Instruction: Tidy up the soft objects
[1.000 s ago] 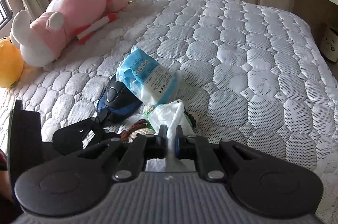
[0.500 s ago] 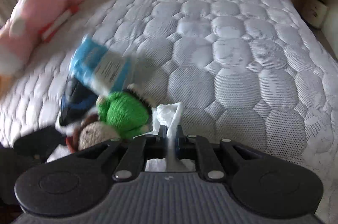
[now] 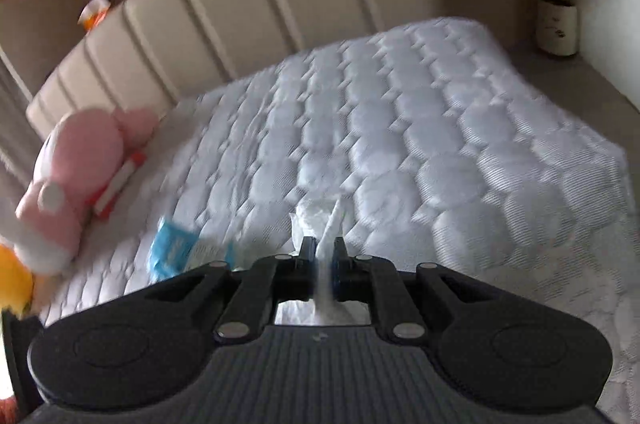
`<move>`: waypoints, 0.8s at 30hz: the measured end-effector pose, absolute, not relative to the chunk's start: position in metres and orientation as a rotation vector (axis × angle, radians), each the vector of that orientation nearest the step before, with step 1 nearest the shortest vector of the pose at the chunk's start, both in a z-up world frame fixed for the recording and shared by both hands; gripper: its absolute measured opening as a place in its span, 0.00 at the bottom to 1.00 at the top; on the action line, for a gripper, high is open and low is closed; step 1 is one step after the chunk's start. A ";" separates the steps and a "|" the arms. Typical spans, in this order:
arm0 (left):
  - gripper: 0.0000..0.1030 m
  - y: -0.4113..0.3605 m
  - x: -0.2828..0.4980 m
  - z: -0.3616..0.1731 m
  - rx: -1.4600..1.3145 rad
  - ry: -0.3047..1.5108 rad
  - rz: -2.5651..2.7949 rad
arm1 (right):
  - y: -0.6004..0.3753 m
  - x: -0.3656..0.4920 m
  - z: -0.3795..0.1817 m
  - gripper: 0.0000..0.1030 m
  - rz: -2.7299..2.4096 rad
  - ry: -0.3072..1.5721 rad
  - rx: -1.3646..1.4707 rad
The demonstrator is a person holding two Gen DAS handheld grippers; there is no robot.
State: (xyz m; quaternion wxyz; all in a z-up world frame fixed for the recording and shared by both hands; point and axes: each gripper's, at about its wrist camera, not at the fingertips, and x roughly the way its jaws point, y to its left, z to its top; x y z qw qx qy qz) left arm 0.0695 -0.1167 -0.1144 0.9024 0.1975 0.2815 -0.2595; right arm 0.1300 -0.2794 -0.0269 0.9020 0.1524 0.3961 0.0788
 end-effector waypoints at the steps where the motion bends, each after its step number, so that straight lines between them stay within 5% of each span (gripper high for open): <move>1: 0.69 -0.127 0.065 -0.115 0.488 0.535 -0.548 | -0.285 0.130 -0.026 0.09 0.149 0.808 0.323; 5: 0.76 -0.142 0.033 -0.119 0.678 0.442 -0.659 | -0.294 0.129 -0.030 0.09 0.157 0.819 0.374; 7: 0.89 -0.137 0.013 -0.121 0.687 0.432 -0.704 | -0.290 0.131 -0.030 0.09 0.180 0.827 0.379; 15: 0.92 -0.091 0.015 -0.106 0.370 0.534 -0.817 | -0.240 0.137 -0.055 0.08 0.373 1.049 0.322; 24: 0.94 -0.042 0.051 -0.082 0.126 0.584 -0.762 | -0.265 0.138 -0.057 0.10 0.023 1.042 0.093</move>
